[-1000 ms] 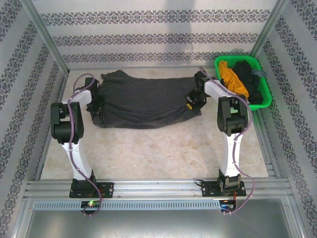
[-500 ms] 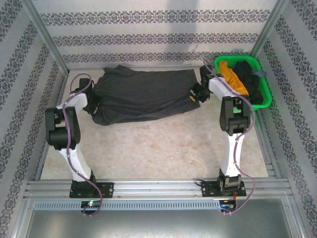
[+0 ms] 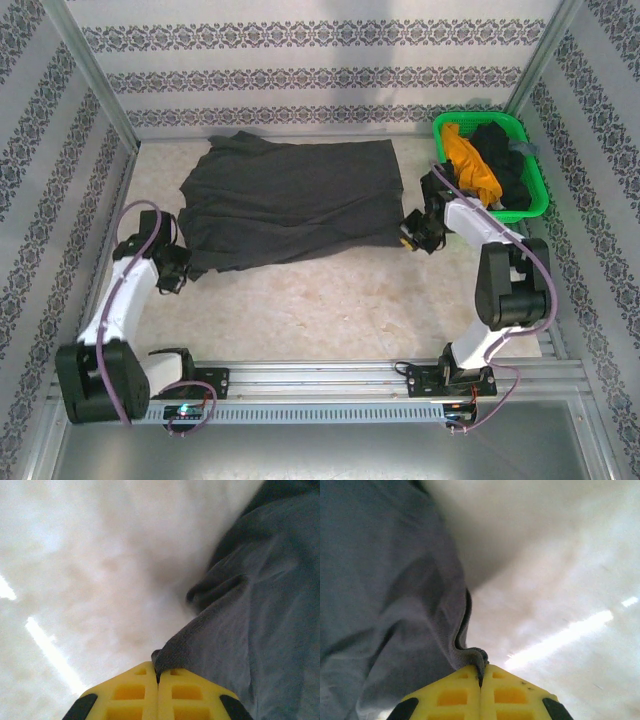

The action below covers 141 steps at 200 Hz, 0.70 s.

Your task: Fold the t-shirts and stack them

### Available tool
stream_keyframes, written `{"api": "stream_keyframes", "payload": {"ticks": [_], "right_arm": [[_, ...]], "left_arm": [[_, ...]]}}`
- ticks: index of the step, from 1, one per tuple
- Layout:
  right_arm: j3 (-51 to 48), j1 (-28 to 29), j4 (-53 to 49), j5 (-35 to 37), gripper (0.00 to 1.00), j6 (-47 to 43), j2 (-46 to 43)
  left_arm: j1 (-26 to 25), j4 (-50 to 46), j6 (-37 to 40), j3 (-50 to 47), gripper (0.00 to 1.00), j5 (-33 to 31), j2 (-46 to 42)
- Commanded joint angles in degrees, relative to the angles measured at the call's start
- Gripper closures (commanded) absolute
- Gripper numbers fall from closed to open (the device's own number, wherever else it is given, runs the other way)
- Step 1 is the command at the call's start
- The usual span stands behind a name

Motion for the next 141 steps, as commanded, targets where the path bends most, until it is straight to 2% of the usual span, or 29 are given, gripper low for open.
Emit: {"api": "stream_keyframes", "payload": {"ticks": [1,26,81,115,141], "right_arm": [[-5.9,-0.3,-1.5,2.4,1.0,-2.5,-5.9],[-10.6,-1.1,-3.0,4.9,1.0,-5.1,-10.9],[-15.7,-3.5,-4.5,6.1,1.0,-9.9,-13.7],[-17.6,-4.6,-4.3,5.4,1.0,-12.0,-13.6],[-18.7,-4.6,-3.1,3.5,1.0,-12.2,-13.3]], "left_arm": [[-0.2,-14.1,-1.4,-2.4,1.0,-2.4,-8.8],[-0.3,-21.9,-1.5,-3.7,1.0,-3.2,-16.5],[-0.4,-31.3,-3.8,-7.9,1.0,3.4,-28.3],[-0.4,-32.7,0.1,-9.4,1.0,4.7,-27.7],[-0.5,-31.0,-0.9,-10.6,1.0,4.1,-27.9]]}}
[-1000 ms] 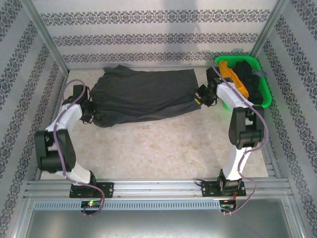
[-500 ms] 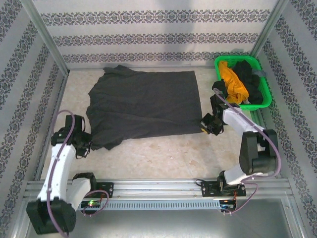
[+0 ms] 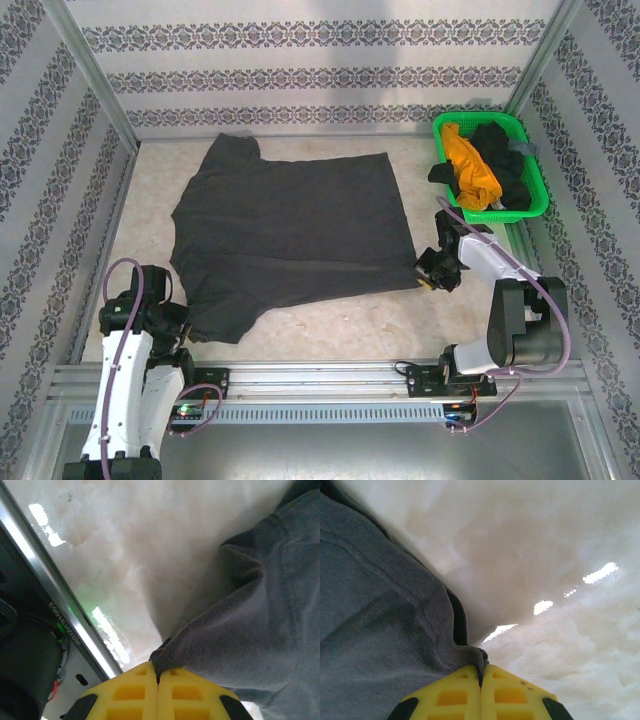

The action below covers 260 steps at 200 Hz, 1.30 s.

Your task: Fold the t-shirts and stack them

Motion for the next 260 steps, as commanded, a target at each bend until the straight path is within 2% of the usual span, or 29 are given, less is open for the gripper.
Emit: {"api": "stream_keyframes", "payload": {"ticks": [1,36,76,122,137,160,178,213,239,260], "right_arm": [[-1.4,-0.5,-0.1,-0.3,1.0,-1.9,-0.4],[-0.3,-0.5,0.1,-1.3,1.0,-1.8,0.1],[3.1,-0.5,-1.8,-2.0,1.0,-1.1,0.1],[0.8,-0.5,-2.6,-3.3,1.0,0.0,1.2],[-0.7,-0.6,-4.3,-1.5,0.82,0.9,-1.0],[-3.7,-0.8,-5.9,1.8,0.68,4.1,-7.6],[-5.5,-0.8,-4.4,0.9,0.55,7.3,-11.7],[-6.9,0.4,2.8,-6.5,0.55,15.5,-8.9],[-7.2,1.6,6.0,-7.5,0.56,20.9,-6.3],[-6.9,1.1,7.2,-6.7,0.58,21.7,-3.3]], "left_arm": [[-0.5,-2.9,0.0,-1.5,1.0,-0.1,-0.3],[-0.5,1.0,-1.8,-0.8,1.0,-0.6,0.2],[-0.5,6.0,-1.4,3.7,1.0,-1.7,5.6],[-0.5,2.5,-2.4,6.6,1.0,-5.5,7.1],[-0.5,1.1,-3.0,6.4,1.0,-6.5,5.9],[-0.5,0.6,-3.8,5.0,1.0,-6.0,5.4],[-0.5,1.5,-4.1,3.7,1.0,-4.8,5.5],[-0.5,2.6,-3.5,3.8,1.0,-4.5,7.2],[-0.5,3.2,-3.0,4.3,1.0,-4.6,8.2],[-0.5,3.6,-3.0,4.3,1.0,-4.6,8.5]]}}
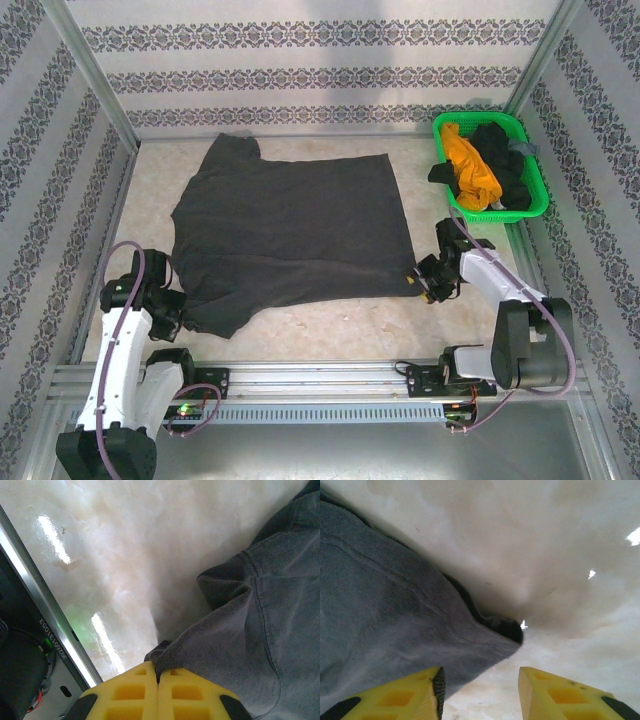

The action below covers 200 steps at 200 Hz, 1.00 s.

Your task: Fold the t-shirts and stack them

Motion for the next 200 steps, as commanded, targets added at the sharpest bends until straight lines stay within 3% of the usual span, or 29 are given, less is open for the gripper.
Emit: {"api": "stream_keyframes", "payload": {"ticks": [1,26,64,113,137,148,200], "right_arm": [[-0.7,0.0,2.8,-0.7,0.59,4.7,3.0],[-0.6,-0.6,0.3,-0.1,0.62,3.9,5.2],[-2.1,-0.5,-0.9,2.9,0.6,4.2,0.7],[-2.1,0.1,1.2,2.1,0.63,4.1,5.0],[-2.4,0.3,3.2,2.2,0.8,4.2,5.9],[-1.5,0.2,3.8,1.7,1.0,3.5,6.3],[9.6,2.8,-4.2,6.1,1.0,-0.2,3.6]], "left_arm": [[-0.4,-0.3,0.0,0.2,1.0,-1.0,0.3],[-0.4,0.1,0.0,0.3,1.0,-0.7,0.4],[-0.5,0.5,0.1,0.8,1.0,-0.9,0.2],[-0.5,3.5,-0.4,-1.3,1.0,-0.2,-0.7],[-0.5,4.5,-0.2,-1.6,1.0,-0.6,-1.1],[-0.5,6.4,-0.1,-1.7,1.0,-0.4,-1.7],[-0.5,16.4,-0.2,3.4,1.0,0.3,1.6]]}}
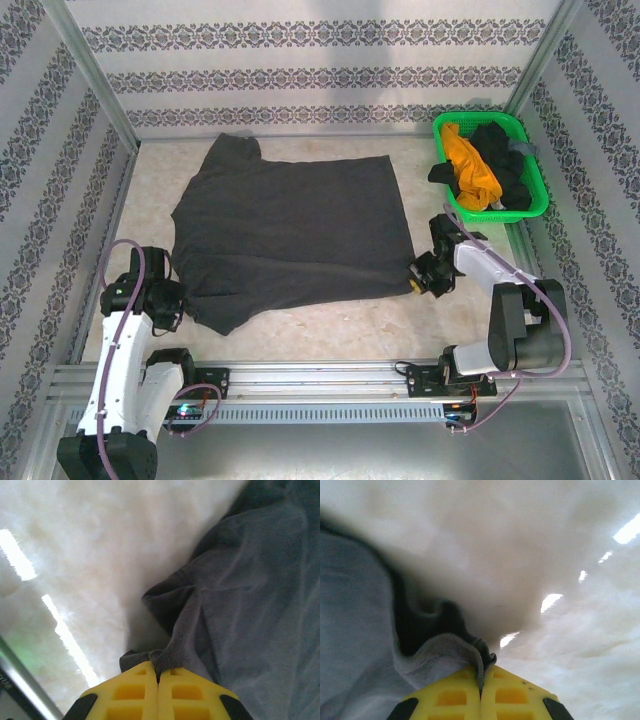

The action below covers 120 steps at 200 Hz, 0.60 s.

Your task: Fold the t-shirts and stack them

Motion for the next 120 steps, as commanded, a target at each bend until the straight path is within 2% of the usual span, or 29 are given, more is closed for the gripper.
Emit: {"api": "stream_keyframes", "payload": {"ticks": [1,66,120], "right_arm": [[5.2,0.6,-3.7,2.9,1.0,-1.7,-1.1],[16.0,0.6,-3.4,1.7,1.0,-0.6,7.1],[24.4,0.3,-3.0,1.6,1.0,0.0,15.8]], "left_arm": [[-0.4,6.9,-0.3,4.0,1.0,-0.2,2.6],[-0.4,20.3,2.4,13.2,1.0,0.0,21.2],[0.1,23.9,7.2,20.3,1.0,-1.9,32.6]]}}
